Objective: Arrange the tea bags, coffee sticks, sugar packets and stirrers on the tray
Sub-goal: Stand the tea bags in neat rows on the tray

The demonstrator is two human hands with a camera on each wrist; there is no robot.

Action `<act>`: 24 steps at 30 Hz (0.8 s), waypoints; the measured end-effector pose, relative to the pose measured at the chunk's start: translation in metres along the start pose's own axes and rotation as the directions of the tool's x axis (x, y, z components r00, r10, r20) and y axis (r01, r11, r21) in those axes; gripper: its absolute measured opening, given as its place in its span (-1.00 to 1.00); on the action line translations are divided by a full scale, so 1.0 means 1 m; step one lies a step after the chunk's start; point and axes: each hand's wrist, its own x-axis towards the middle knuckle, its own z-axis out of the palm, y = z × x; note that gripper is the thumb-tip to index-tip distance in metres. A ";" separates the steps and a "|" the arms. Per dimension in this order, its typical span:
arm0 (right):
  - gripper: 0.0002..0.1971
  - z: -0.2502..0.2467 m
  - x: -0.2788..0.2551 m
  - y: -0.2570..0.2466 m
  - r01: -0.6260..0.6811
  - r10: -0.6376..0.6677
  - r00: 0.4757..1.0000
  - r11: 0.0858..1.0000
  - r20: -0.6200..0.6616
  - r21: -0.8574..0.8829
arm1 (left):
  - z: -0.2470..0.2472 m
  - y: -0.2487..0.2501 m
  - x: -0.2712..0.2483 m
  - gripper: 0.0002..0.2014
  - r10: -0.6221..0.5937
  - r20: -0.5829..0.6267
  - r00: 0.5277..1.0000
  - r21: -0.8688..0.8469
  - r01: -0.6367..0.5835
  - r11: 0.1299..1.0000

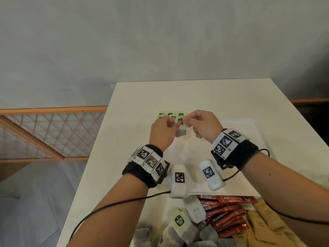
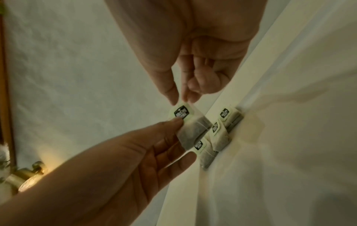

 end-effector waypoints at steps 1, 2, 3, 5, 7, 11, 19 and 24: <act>-0.87 0.000 0.002 0.004 -0.013 0.013 1.000 1.000 -0.013 0.011 | 0.000 -0.003 0.001 -0.94 -0.024 0.015 1.000 -0.030 0.025 0.999; -0.85 0.000 0.004 0.008 -0.022 0.022 1.000 1.000 -0.011 0.000 | 0.001 -0.006 0.001 -0.92 -0.039 0.034 0.999 -0.040 0.040 0.998; -0.84 0.001 0.005 0.012 -0.030 0.031 0.999 0.999 0.011 -0.024 | 0.001 -0.009 0.001 -0.89 -0.045 0.057 0.997 -0.026 0.046 0.999; -0.86 0.003 0.009 0.018 -0.053 0.058 0.995 0.996 0.075 -0.067 | 0.000 -0.015 0.003 -0.88 -0.038 0.072 0.997 0.077 0.032 0.997; -0.85 0.004 0.016 0.024 -0.120 0.130 0.985 0.988 0.111 -0.093 | -0.007 -0.020 0.008 -0.94 -0.029 0.007 1.000 0.265 0.026 0.964; -0.80 0.000 0.036 0.035 -0.222 0.233 0.970 0.965 0.066 -0.142 | -0.024 -0.028 0.027 -0.69 -0.104 -0.097 0.990 0.472 0.138 0.871; -0.82 0.003 0.068 0.037 -0.150 0.141 0.986 0.984 -0.089 -0.096 | -0.032 -0.029 0.060 -0.38 -0.199 -0.034 0.979 0.449 0.193 0.873; -0.78 0.010 0.078 0.030 -0.172 0.162 0.982 0.980 -0.094 -0.103 | -0.034 -0.029 0.062 -0.37 -0.209 -0.011 0.978 0.438 0.192 0.878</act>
